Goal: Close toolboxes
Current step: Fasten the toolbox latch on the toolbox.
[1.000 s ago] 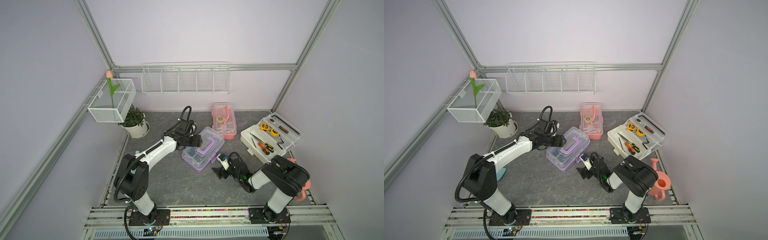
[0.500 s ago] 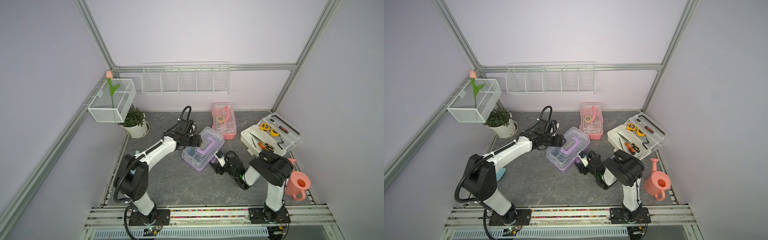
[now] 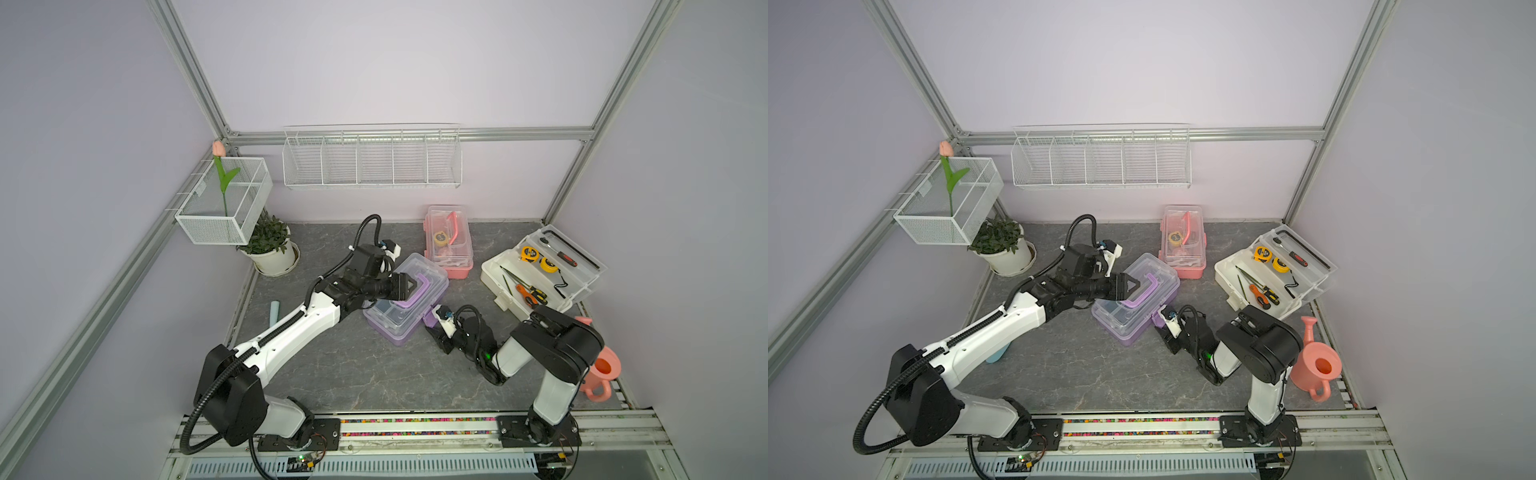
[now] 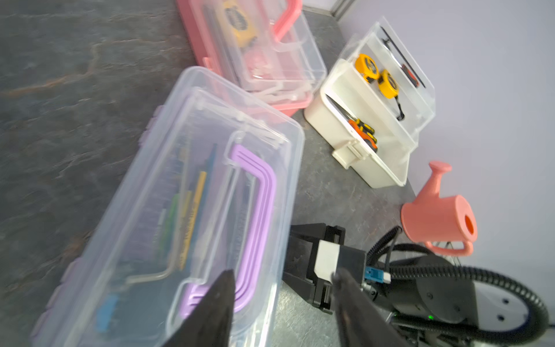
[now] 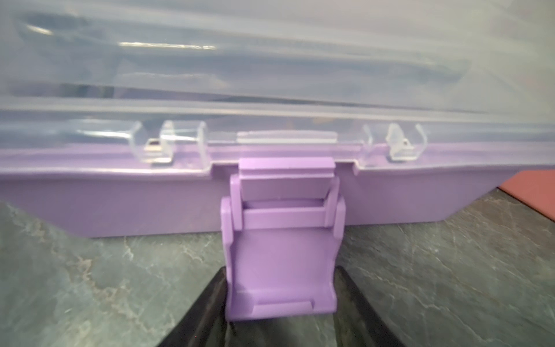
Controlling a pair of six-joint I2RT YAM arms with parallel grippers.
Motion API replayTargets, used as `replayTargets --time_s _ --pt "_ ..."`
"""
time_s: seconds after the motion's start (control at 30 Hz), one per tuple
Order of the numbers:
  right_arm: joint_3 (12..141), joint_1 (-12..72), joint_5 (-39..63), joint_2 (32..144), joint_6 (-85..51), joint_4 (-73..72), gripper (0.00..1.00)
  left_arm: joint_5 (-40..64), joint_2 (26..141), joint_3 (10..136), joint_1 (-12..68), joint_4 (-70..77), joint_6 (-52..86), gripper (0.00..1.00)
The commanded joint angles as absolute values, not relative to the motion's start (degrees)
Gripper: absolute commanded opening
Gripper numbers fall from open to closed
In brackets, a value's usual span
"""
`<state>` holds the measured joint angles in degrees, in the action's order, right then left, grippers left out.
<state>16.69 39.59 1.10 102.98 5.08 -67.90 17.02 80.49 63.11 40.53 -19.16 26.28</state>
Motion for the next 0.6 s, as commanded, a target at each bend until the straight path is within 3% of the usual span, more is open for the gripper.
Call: replayTargets --time_s 0.0,0.03,0.17,0.33,0.4,0.47,0.57 --pt "16.06 39.89 0.86 99.69 4.26 -70.38 0.53 20.21 79.34 56.64 42.94 -10.96 35.16 0.36" --pt "15.76 39.87 0.86 99.43 4.01 -70.85 0.53 20.45 78.66 54.18 43.44 -7.92 37.59 0.29" --pt "15.07 39.87 0.73 98.15 2.87 -71.82 0.53 20.12 76.94 47.68 45.95 -0.68 42.37 0.16" --pt "14.77 39.89 1.00 97.43 2.24 -72.68 0.53 19.70 78.02 40.91 49.19 10.64 50.03 0.18" --pt "14.70 39.86 1.09 97.08 2.27 -73.30 0.53 18.72 78.97 38.88 50.10 13.74 52.81 0.28" --pt "15.07 39.96 1.61 96.71 2.45 -72.67 0.54 16.91 79.70 37.57 50.95 15.63 54.36 0.46" --pt "15.38 39.92 1.93 97.02 2.85 -73.22 0.54 12.73 80.12 37.87 51.91 13.44 54.62 0.57"
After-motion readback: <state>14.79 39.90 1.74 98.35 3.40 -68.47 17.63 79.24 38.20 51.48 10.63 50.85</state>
